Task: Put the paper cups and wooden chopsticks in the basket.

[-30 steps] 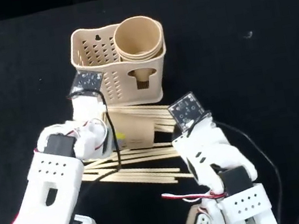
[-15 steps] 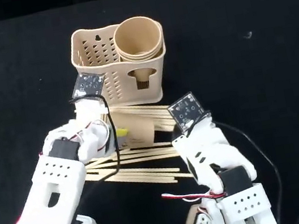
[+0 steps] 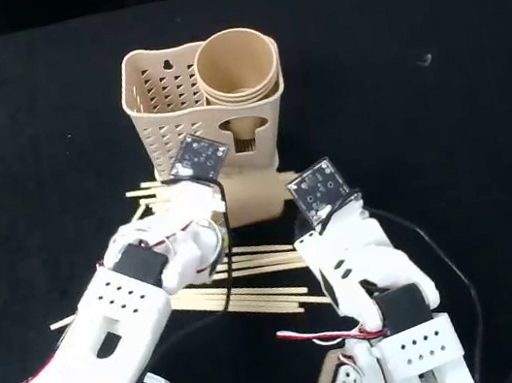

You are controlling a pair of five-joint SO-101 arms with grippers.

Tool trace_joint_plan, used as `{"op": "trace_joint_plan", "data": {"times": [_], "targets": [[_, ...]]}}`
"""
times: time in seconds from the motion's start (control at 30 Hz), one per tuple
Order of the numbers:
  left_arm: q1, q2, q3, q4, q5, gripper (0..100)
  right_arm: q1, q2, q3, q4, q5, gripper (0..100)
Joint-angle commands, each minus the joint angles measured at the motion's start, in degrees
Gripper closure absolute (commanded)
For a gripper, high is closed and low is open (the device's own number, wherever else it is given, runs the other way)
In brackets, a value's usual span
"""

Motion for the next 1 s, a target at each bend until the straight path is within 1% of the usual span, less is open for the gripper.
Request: {"op": "trace_joint_plan", "data": {"times": [0.0,0.17,0.27,0.37,0.5,0.67,0.77,0.83,0.93,0.97], "targets": [[3.2,-1.4,-0.6,-0.4,0.6,93,1.0,-0.7,-0.3,0.0,-0.1,86.1],[5.1,-1.4,-0.7,-0.3,0.6,94,1.1,-0.7,-0.3,0.0,-0.1,86.1],[5.9,-1.4,-2.7,3.5,0.4,95,1.1,-0.7,-0.3,-0.1,-0.1,86.1],[5.9,-1.4,-8.7,11.3,0.2,96,1.1,-0.7,-0.3,-0.2,-0.1,86.1],[5.9,-1.4,-17.6,22.2,-2.1,97,1.1,-0.7,-0.4,-0.1,-0.1,86.4],[5.5,-1.3,-28.3,34.4,-2.4,97,1.2,-0.7,-0.8,0.0,-0.4,86.4],[5.3,-0.8,-35.0,41.4,-5.0,97,1.3,-0.7,-1.5,0.1,-0.5,86.4],[4.8,-0.8,-39.7,45.3,-6.9,97,3.1,-0.8,-2.1,0.1,-0.6,86.4],[3.6,-0.8,-47.5,51.1,-9.1,97,7.6,-0.8,-2.9,0.0,-0.8,86.4],[3.3,-0.8,-50.2,52.6,-9.1,97,9.0,-0.8,-3.3,0.0,-2.0,86.4]]}}
